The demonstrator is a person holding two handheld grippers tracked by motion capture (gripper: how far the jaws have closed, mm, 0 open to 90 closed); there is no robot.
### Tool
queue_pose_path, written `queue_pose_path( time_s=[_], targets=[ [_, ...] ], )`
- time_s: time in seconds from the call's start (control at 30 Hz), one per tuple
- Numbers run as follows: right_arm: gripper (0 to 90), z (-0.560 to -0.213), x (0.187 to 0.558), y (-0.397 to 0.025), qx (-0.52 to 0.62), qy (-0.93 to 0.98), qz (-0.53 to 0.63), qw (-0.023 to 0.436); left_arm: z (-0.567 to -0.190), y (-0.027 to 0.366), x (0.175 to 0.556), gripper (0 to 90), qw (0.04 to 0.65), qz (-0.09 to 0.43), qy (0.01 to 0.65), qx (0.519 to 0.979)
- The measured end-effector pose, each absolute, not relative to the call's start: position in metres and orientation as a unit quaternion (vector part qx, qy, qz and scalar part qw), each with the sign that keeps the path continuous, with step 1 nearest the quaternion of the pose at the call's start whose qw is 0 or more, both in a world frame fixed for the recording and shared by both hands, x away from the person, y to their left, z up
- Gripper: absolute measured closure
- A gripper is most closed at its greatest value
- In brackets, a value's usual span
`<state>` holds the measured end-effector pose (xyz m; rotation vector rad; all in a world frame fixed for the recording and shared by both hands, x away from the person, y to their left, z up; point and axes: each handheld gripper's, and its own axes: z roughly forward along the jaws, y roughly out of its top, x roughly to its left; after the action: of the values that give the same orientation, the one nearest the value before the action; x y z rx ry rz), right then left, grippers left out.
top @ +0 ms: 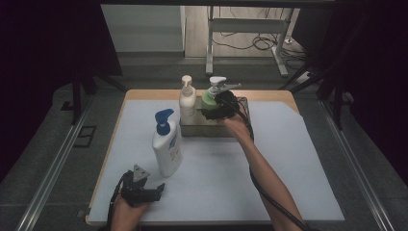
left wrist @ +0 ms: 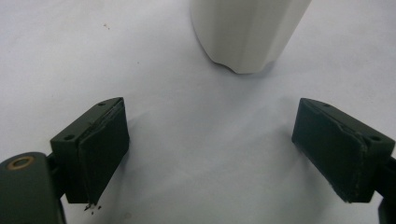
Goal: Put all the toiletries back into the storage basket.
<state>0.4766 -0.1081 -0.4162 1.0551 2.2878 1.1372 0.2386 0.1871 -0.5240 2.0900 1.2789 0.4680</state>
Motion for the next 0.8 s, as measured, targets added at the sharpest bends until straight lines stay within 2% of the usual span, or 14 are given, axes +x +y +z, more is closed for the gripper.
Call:
queue_pose_path(
  time_s=[0.37,0.7,0.77,0.8],
  targets=[
    [11.0,-0.417,0.469,-0.117,0.355,0.828,0.389,0.194,-0.524,0.187,0.239,10.7,0.318,0.178,0.486,0.794],
    [13.1,-0.414,0.455,-0.137,0.366,0.82,0.409,0.163,-0.524,0.187,0.239,10.8,0.319,0.178,0.486,0.794],
    [16.5,-0.413,0.452,-0.141,0.364,0.822,0.408,0.159,-0.524,0.187,0.239,10.8,0.319,0.178,0.486,0.794],
    [21.1,-0.413,0.449,-0.143,0.363,0.822,0.409,0.159,-0.524,0.187,0.239,10.8,0.319,0.178,0.486,0.794]
  ],
)
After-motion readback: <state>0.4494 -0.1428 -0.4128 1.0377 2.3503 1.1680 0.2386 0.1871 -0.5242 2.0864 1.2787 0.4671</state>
